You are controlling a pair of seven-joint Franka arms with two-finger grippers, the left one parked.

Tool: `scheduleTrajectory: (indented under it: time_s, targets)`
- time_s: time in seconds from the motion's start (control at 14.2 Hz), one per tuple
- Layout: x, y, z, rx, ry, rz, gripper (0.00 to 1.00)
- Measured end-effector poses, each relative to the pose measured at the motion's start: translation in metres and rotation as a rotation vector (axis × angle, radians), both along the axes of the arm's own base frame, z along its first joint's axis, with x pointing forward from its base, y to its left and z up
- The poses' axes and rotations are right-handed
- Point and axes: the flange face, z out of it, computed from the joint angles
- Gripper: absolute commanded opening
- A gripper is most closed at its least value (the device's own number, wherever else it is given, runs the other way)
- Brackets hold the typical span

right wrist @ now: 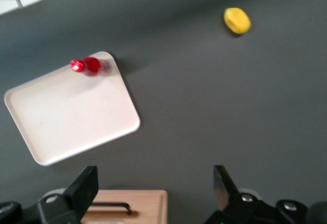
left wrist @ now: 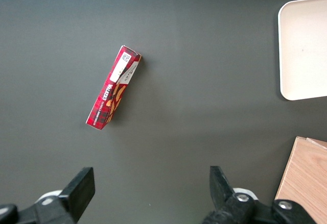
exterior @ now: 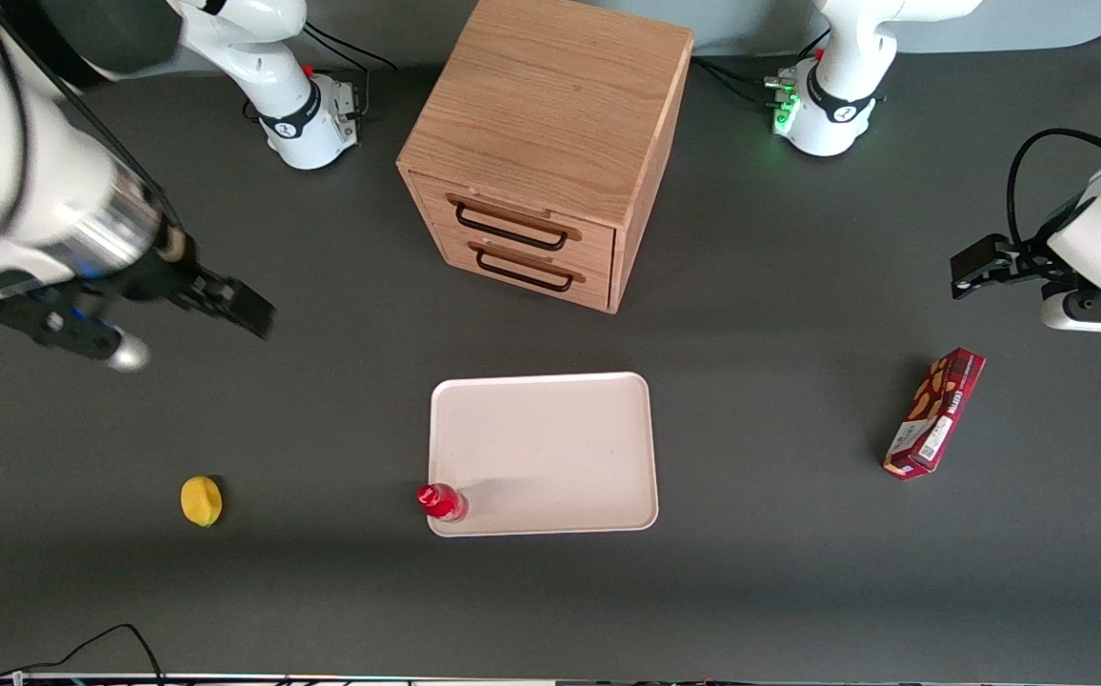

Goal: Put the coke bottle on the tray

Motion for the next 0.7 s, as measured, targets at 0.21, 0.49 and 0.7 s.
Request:
scheduleTrajectory:
  time_s: [0.21, 0.49, 0.7]
  targets:
    - [-0.052, -0.077, -0.002, -0.01, 0.046, 0.039, 1.0]
    - [-0.105, -0.113, -0.054, -0.019, 0.036, 0.045, 1.0]
    - [-0.116, -0.11, -0.065, -0.008, 0.028, 0.048, 1.0]
